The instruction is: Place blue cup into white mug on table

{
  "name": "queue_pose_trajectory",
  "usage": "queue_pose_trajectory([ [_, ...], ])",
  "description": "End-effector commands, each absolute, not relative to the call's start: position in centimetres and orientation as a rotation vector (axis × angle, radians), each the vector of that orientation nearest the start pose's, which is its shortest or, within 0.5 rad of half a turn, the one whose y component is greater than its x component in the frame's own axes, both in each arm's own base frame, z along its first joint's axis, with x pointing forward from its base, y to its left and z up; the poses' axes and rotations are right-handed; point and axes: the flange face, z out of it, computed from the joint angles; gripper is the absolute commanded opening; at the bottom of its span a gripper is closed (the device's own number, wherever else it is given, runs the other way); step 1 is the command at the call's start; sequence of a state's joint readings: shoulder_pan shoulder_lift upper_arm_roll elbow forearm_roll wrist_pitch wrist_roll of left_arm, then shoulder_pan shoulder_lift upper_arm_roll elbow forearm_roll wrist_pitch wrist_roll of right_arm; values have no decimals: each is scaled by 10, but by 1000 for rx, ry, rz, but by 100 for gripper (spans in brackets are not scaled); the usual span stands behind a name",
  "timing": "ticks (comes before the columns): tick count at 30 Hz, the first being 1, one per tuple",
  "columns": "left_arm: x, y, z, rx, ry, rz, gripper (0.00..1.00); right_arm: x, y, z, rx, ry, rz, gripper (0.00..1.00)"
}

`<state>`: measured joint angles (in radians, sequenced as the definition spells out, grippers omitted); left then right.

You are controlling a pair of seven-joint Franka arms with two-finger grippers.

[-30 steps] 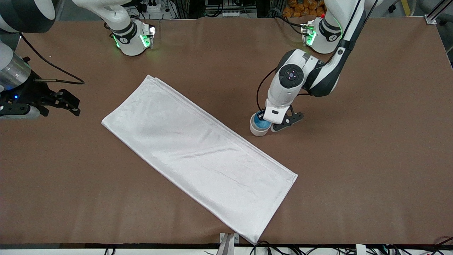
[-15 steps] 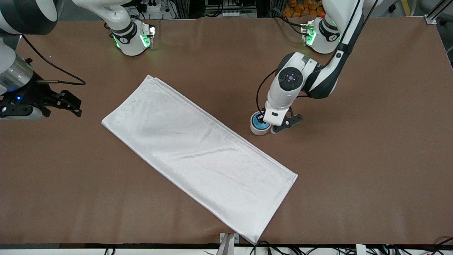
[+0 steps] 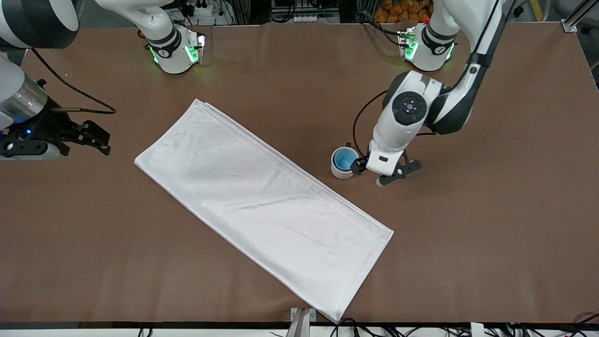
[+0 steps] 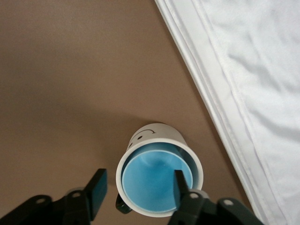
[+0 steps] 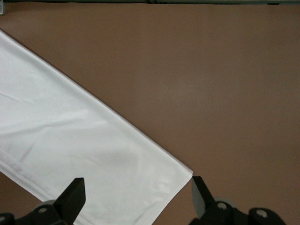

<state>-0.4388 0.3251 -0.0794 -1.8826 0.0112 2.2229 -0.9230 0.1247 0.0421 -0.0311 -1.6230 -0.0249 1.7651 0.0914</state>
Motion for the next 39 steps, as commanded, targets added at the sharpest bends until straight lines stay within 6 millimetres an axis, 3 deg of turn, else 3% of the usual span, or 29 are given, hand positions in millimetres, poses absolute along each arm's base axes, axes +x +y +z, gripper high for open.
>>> queue_pose_trajectory([
  [1, 575, -248, 374, -3105, -391, -11, 100, 580, 53, 593, -3140, -24, -165, 100],
  [6, 593, -193, 390, -3125, -226, -34, 100, 580, 52, 593, -3140, -22, -165, 100],
  [11, 600, -150, 403, -3124, -162, -29, 100, 580, 53, 593, -3139, -24, -167, 100],
  [18, 579, -104, 438, -3110, -123, 42, 100, 580, 53, 591, -3140, -24, -162, 100],
  [25, 544, -96, 449, -3103, -114, 41, 100, 581, 54, 590, -3140, -27, -160, 100],
  [31, 517, -95, 444, -3092, -108, 72, 100, 582, 56, 590, -3139, -29, -172, 100],
  [39, 507, -95, 453, -3092, -97, 52, 100, 581, 58, 590, -3138, -36, -172, 100],
])
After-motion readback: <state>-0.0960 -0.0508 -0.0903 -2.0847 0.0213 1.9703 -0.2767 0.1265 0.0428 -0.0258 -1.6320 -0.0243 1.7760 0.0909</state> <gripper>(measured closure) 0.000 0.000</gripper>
